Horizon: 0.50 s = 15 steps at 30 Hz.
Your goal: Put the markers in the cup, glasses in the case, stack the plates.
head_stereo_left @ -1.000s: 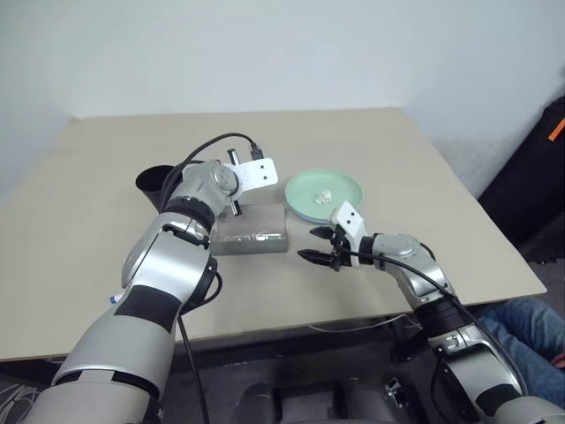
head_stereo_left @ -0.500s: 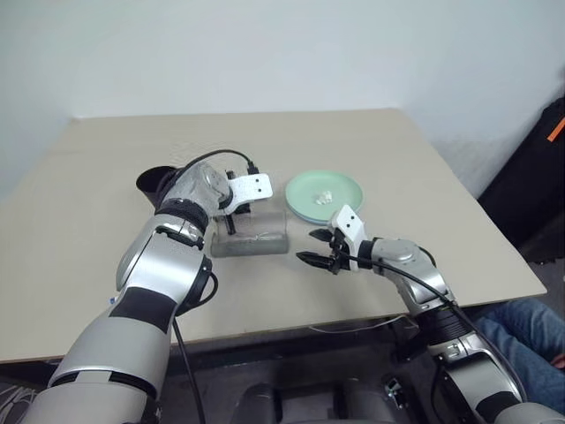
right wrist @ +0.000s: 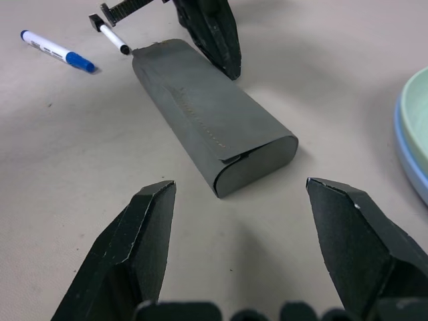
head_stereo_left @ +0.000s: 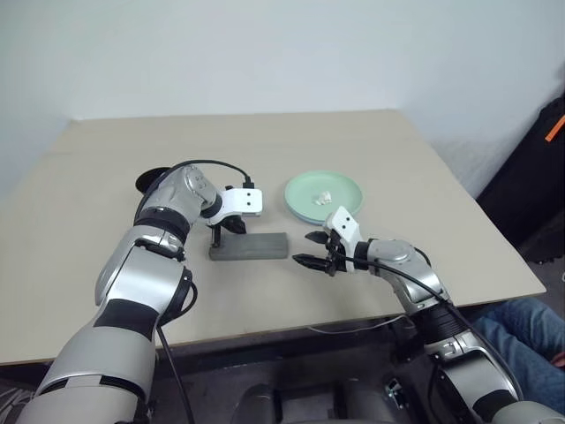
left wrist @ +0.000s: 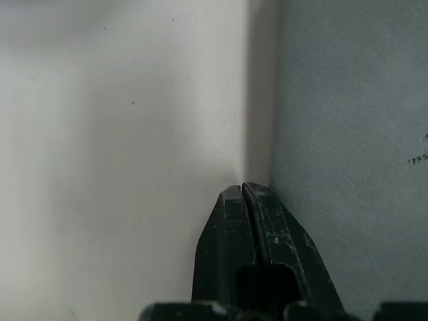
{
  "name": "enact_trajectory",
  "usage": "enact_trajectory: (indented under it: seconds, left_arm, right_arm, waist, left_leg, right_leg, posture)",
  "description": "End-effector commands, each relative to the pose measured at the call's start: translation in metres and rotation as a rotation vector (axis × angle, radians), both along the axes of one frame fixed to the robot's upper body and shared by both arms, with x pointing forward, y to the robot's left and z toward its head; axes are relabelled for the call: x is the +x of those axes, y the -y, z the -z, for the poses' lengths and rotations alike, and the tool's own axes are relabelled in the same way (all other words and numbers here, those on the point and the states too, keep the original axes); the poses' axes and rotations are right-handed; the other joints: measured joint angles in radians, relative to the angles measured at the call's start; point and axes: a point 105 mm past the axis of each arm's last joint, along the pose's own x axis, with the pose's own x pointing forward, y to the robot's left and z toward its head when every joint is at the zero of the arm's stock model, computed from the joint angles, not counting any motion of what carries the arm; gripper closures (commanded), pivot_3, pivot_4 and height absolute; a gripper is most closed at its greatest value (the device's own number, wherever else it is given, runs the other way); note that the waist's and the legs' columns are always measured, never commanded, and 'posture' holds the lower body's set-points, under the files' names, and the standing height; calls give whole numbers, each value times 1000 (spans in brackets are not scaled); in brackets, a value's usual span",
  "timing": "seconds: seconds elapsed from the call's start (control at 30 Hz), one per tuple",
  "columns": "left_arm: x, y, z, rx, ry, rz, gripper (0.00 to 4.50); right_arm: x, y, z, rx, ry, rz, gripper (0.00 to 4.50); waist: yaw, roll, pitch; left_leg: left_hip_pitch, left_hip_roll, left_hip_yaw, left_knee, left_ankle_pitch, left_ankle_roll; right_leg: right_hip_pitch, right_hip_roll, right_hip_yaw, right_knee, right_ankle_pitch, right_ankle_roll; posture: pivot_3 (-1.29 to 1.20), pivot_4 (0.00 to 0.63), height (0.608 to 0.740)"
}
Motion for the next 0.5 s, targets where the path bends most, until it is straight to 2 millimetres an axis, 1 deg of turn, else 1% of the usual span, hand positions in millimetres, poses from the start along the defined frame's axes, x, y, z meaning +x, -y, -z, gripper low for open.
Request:
enact_trajectory:
  seconds: [0.03,0.1,0.13,0.2,0.27,0.33,0.43,0.5]
  left_arm:
    - [10,0,-11,-151,85,-113,4493]
    - [18,1,-26,-264,143,-166,4493]
    - [17,4,-34,-341,150,-159,4493]
    - [8,-2,-44,-461,135,-131,4493]
    - [-7,-12,-44,-500,97,-95,4493]
    - [-16,-16,-42,-501,82,-75,4493]
    - [-46,-48,-30,-448,-9,-88,4493]
    - [-59,-67,-27,-398,-45,-109,4493]
  right_arm:
    - [3,-5,-19,27,67,-27,1128]
    - [3,-5,-19,26,68,-26,1128]
    - [3,-4,-19,27,68,-24,1128]
    - [3,-3,-19,28,67,-21,1128]
    - [3,-2,-18,25,64,-21,1128]
    - [2,-2,-17,23,62,-22,1128]
    - [0,-2,-14,15,50,-36,1128]
    - [0,-3,-13,12,46,-45,1128]
  waist:
    - [1,0,0]
    - [1,0,0]
    - [2,0,0]
    - [-1,0,0]
    - [-7,0,0]
    - [-8,0,0]
    - [-8,0,0]
    - [-8,0,0]
  left_leg:
    - [0,0,0,0,0,0]
    - [0,0,0,1,0,0]
    - [-1,0,-1,2,0,0]
    - [-1,0,-1,2,0,0]
    - [-1,0,0,2,0,0]
    - [0,0,0,2,0,0]
    - [0,0,0,2,0,0]
    - [0,1,0,3,0,0]
  right_leg:
    - [0,0,0,0,0,0]
    - [0,0,0,1,0,0]
    - [0,0,0,1,0,0]
    - [0,0,0,1,0,0]
    - [0,0,0,1,0,0]
    - [0,0,0,2,0,0]
    - [0,0,0,2,0,0]
    - [0,0,0,2,0,0]
  posture:
    - [0,0,740]
    - [0,0,740]
    - [0,0,740]
    - [0,0,740]
    - [0,0,740]
    - [0,0,740]
    - [0,0,740]
    - [0,0,740]
